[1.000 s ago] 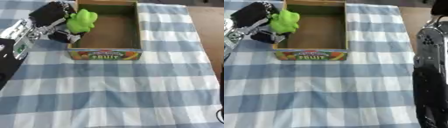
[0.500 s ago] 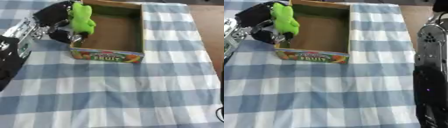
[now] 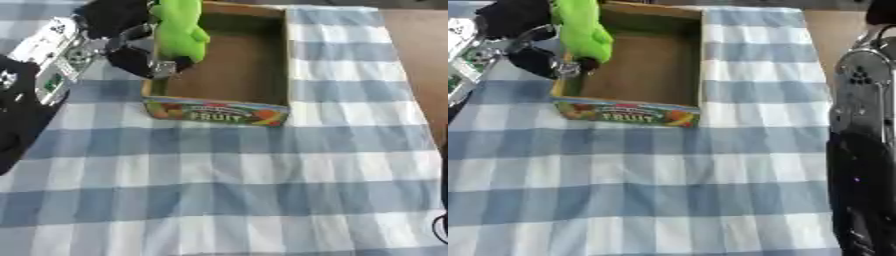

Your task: Pick up objects on the table and place them in the box.

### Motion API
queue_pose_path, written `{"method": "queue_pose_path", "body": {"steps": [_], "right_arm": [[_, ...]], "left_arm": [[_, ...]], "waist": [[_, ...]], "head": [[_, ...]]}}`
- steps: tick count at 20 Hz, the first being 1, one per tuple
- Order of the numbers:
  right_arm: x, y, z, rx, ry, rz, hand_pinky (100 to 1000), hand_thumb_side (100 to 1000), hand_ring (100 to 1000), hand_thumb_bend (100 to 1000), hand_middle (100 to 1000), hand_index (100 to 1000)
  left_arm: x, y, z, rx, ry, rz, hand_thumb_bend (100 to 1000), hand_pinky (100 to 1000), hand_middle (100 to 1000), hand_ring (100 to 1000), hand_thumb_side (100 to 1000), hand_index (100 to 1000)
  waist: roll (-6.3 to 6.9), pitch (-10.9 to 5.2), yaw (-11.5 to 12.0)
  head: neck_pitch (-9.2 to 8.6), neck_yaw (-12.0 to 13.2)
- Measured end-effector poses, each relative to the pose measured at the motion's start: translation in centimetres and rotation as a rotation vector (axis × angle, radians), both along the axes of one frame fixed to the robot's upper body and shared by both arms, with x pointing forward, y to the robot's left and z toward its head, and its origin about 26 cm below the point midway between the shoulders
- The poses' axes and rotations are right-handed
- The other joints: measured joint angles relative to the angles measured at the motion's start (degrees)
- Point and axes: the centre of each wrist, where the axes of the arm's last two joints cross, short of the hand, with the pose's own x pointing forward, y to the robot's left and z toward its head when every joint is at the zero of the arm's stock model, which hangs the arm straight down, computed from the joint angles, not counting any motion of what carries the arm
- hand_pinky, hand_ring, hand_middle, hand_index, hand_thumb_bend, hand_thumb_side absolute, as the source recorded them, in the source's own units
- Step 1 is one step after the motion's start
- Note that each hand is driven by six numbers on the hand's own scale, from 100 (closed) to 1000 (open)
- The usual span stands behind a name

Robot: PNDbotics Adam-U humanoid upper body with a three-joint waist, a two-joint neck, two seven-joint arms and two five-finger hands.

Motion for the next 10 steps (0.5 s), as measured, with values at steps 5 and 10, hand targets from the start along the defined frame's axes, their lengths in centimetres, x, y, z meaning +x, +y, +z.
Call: {"method": "queue_pose_path", "body": {"steps": [5,10], "right_arm": [[0.01,-0.06,-0.07,-0.001,0.002,-0.002,415,807,396,100,421,557],[0.01,-0.06,-0.08,0.001,0.005,-0.002,416,807,396,100,421,558]], "left_arm": [[-0.22,-0.55,0.77,0.026,0.002,0.003,429,1000,964,992,1000,902],[0.49,-0.11,1.04,0.120,0.037,0.074,578,1000,1000,1000,1000,982]], "waist": [[0.24,-0.08,0.0],[0.30,-0.09,-0.1]], "head": [[0.00,0.0],[0.00,0.0]]}}
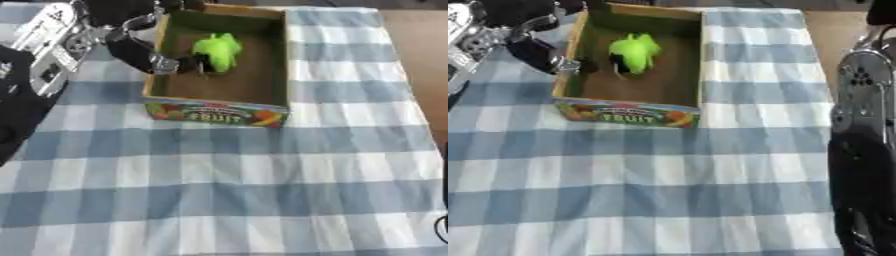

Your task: Pick up objects on the table and place them in the box.

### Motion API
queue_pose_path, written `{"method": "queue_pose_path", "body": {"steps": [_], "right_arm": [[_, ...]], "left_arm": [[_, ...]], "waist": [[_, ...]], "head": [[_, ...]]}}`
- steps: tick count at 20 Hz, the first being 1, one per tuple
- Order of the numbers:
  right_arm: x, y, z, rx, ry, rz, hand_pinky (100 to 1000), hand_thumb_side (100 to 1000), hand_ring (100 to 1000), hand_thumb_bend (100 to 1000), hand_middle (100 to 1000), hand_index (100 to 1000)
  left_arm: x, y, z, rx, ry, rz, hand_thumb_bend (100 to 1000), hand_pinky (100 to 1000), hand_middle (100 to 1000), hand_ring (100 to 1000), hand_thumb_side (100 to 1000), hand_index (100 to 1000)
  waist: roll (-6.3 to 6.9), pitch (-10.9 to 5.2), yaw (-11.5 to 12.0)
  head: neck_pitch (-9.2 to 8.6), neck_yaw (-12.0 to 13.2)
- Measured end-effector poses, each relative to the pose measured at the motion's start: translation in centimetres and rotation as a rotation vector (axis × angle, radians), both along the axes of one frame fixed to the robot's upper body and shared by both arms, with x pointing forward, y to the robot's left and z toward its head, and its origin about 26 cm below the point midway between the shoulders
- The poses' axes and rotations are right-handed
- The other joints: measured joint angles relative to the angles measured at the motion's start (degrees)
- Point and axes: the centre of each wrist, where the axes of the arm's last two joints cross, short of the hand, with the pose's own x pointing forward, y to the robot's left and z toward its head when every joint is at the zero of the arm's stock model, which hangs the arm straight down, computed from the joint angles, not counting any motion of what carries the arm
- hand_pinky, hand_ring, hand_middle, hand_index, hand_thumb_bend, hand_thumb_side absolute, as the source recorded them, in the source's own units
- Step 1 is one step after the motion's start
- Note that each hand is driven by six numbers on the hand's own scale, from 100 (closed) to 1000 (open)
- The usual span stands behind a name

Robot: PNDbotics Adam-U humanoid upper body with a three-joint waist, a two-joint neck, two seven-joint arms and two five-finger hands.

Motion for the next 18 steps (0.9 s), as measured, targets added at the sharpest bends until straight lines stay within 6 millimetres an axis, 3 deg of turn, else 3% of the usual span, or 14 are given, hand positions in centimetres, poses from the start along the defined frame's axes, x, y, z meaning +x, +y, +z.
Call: {"method": "queue_pose_path", "body": {"steps": [2,3,4,6,7,8,9,10,11,12,13,14,16,18], "right_arm": [[0.0,0.0,0.0,0.002,0.003,0.001,416,807,396,100,421,559],[0.0,0.0,0.0,0.002,0.003,0.001,416,807,396,100,421,558],[0.0,0.0,0.0,0.002,0.003,0.001,415,807,396,100,421,559],[0.0,0.1,0.1,0.002,0.004,0.002,415,807,396,100,421,560],[0.0,0.1,0.1,0.003,0.005,0.003,415,807,396,100,421,560],[0.0,0.1,0.1,0.003,0.006,0.003,415,808,395,100,421,560],[0.0,0.0,0.1,0.005,0.008,0.002,415,808,396,100,421,560],[0.0,0.0,0.2,0.006,0.009,0.001,415,807,396,100,421,560],[0.0,-0.1,0.2,0.008,0.010,-0.003,415,807,395,100,421,559],[0.0,-0.1,0.2,0.010,0.009,-0.006,415,807,395,100,421,559],[0.0,-0.2,0.2,0.011,0.008,-0.008,415,807,395,100,421,559],[0.0,-0.2,0.2,0.011,0.007,-0.013,415,807,395,100,421,557],[0.1,-0.7,0.1,0.008,0.008,-0.033,415,806,395,100,421,555],[0.1,-1.1,-0.3,0.006,0.014,-0.056,415,806,395,100,421,554]], "left_arm": [[0.4,0.2,-0.3,0.027,0.010,0.024,610,1000,1000,1000,956,991],[0.6,0.2,-0.3,0.035,0.010,0.035,597,1000,1000,1000,980,988],[0.7,0.4,-0.4,0.039,0.006,0.043,540,1000,1000,1000,886,961],[0.6,0.5,0.0,-0.011,-0.044,0.034,181,953,848,853,931,789],[0.3,0.3,0.4,-0.083,-0.096,0.004,241,1000,879,890,929,828],[-0.2,0.0,0.8,-0.175,-0.149,-0.039,100,512,693,611,850,683],[-1.0,-0.3,1.1,-0.288,-0.200,-0.089,100,608,731,670,877,698],[-1.9,-0.5,1.5,-0.400,-0.242,-0.137,100,313,582,464,773,627],[-3.0,-0.6,1.8,-0.512,-0.273,-0.182,100,231,556,433,751,616],[-4.4,-0.6,2.1,-0.621,-0.295,-0.224,100,165,527,395,729,605],[-5.9,-0.6,2.4,-0.717,-0.310,-0.260,100,184,534,407,738,606],[-7.5,-0.8,2.7,-0.807,-0.314,-0.302,100,110,488,345,712,594],[-10.1,-1.1,3.1,-0.973,-0.306,-0.393,100,104,466,327,711,597],[-11.3,-0.9,2.8,-1.122,-0.303,-0.477,100,116,459,330,712,597]], "waist": [[0.01,0.00,-0.2],[0.02,0.00,-0.3],[0.06,0.00,-0.3],[0.16,0.00,-0.3],[0.23,0.00,-0.3],[0.35,0.00,-0.3],[0.48,0.00,-0.2],[0.59,0.00,0.0],[0.62,0.00,0.3],[0.62,0.00,0.7],[0.60,0.00,1.1],[0.56,0.00,1.4],[0.28,-0.13,2.3],[-0.46,-0.71,3.6]], "head": [[0.00,0.0],[0.00,0.1],[0.00,0.2],[0.00,0.3],[0.00,0.3],[0.00,0.3],[0.00,0.3],[0.00,0.1],[0.00,-0.1],[0.00,-0.5],[0.00,-0.9],[0.00,-1.2],[0.00,-2.0],[0.01,-2.6]]}}
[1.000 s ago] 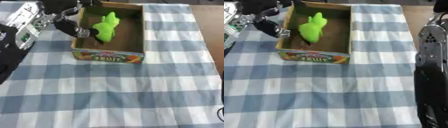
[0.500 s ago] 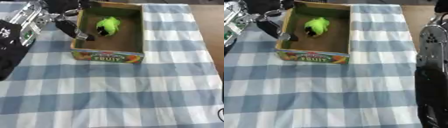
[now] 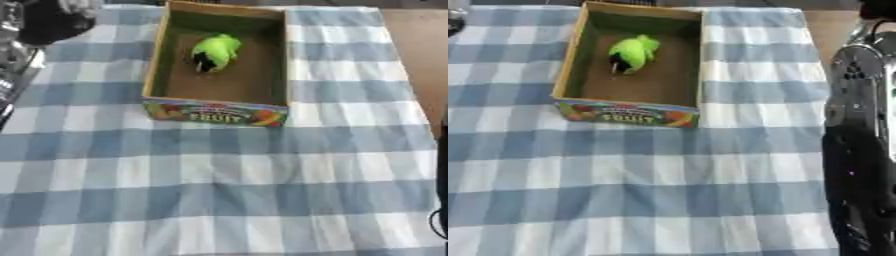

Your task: Pick up objects on the table and place them in the box.

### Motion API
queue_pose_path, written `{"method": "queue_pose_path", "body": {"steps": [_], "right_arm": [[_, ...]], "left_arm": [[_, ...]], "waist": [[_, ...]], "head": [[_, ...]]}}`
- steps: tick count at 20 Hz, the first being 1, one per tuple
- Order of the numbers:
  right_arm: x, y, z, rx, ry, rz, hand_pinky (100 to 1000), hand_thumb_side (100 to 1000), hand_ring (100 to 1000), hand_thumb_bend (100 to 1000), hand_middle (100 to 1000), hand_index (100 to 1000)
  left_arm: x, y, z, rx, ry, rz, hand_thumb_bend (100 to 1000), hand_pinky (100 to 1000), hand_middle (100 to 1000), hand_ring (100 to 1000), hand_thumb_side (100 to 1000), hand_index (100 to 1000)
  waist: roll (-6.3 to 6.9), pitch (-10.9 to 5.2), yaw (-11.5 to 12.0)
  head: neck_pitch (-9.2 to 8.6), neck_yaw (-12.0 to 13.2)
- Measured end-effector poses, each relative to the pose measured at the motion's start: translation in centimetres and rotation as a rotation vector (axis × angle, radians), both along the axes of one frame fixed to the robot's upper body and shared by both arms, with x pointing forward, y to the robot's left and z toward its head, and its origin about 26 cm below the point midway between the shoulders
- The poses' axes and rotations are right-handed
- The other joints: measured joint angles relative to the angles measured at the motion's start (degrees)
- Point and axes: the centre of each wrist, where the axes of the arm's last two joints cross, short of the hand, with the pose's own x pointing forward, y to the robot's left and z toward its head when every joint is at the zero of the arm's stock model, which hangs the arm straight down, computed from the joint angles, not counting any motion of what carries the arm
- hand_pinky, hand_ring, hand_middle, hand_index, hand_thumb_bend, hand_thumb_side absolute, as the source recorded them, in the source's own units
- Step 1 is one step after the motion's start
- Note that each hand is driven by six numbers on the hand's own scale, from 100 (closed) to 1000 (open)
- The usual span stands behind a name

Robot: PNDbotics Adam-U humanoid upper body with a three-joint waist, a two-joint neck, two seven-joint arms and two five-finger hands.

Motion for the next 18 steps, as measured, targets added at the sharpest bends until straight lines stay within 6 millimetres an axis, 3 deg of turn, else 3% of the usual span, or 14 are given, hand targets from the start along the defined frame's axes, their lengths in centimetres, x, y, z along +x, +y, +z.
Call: {"method": "queue_pose_path", "body": {"steps": [5,11,18], "right_arm": [[0.1,-1.2,-1.2,-0.014,0.020,-0.058,414,802,396,100,422,550],[0.0,-2.3,-2.7,-0.057,0.027,-0.112,413,799,398,100,424,546],[0.0,-2.3,-3.4,-0.108,0.016,-0.115,413,798,399,100,426,546]], "left_arm": [[-0.7,0.8,-1.9,-0.211,-0.068,-0.128,100,172,454,384,721,582],[-0.6,0.2,-2.4,-0.170,-0.127,-0.131,100,193,456,410,729,574],[-0.6,0.0,-2.5,-0.110,-0.155,-0.121,100,193,460,425,731,556]], "waist": [[-1.85,-1.81,3.1],[-3.84,-2.78,5.4],[-4.35,-2.84,5.9]], "head": [[0.01,-0.4],[0.01,-0.4],[0.01,-0.5]]}}
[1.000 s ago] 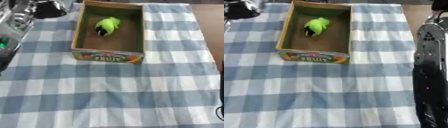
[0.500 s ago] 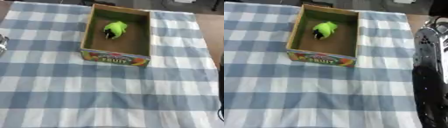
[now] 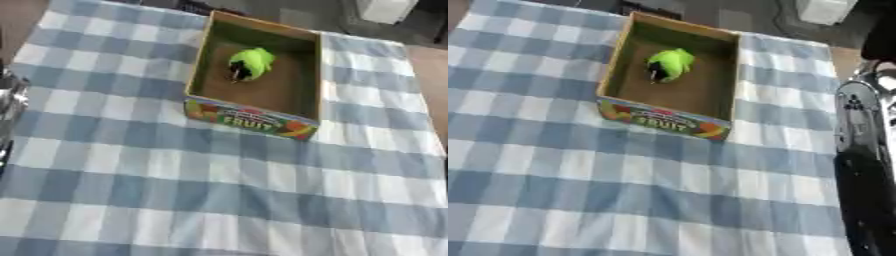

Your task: Pick up objects on the table and place them in the box.

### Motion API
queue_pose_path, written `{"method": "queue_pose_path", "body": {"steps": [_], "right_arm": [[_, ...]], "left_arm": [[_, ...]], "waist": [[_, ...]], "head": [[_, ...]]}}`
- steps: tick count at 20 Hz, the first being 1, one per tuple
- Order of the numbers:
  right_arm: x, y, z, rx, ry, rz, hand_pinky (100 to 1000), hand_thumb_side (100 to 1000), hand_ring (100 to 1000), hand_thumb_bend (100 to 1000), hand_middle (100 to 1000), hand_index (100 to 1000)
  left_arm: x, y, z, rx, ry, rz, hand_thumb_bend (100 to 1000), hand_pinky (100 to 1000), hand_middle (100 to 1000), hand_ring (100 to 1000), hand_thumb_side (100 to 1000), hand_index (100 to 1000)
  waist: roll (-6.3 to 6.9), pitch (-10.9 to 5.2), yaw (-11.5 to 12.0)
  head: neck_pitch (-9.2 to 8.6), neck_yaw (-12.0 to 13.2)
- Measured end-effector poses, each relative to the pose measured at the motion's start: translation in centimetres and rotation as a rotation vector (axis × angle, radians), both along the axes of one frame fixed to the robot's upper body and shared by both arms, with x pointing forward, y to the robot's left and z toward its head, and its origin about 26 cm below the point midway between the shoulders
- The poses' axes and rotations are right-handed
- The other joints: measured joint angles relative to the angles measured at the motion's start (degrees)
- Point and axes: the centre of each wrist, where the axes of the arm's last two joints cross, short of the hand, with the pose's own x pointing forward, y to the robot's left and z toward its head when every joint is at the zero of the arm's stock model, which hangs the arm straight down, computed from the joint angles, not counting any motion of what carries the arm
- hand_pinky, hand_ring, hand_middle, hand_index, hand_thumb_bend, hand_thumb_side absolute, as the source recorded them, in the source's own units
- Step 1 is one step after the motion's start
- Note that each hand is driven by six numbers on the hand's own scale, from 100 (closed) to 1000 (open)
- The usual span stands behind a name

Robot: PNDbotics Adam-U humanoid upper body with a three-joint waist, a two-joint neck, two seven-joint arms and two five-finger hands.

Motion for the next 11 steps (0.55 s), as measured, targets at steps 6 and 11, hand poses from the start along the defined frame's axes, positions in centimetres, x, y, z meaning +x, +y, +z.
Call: {"method": "queue_pose_path", "body": {"steps": [6,11], "right_arm": [[0.0,0.2,0.3,0.003,-0.009,0.020,413,800,397,100,425,546],[0.0,0.6,0.5,0.005,0.004,0.043,411,798,400,100,428,556]], "left_arm": [[0.0,-0.3,-0.4,0.076,-0.020,0.009,100,185,459,418,732,555],[-0.1,-0.4,-1.5,0.091,0.016,-0.011,100,167,459,395,732,568]], "waist": [[0.43,0.11,-0.7],[0.43,0.11,-0.7]], "head": [[0.00,-1.0],[-0.47,-1.0]]}}
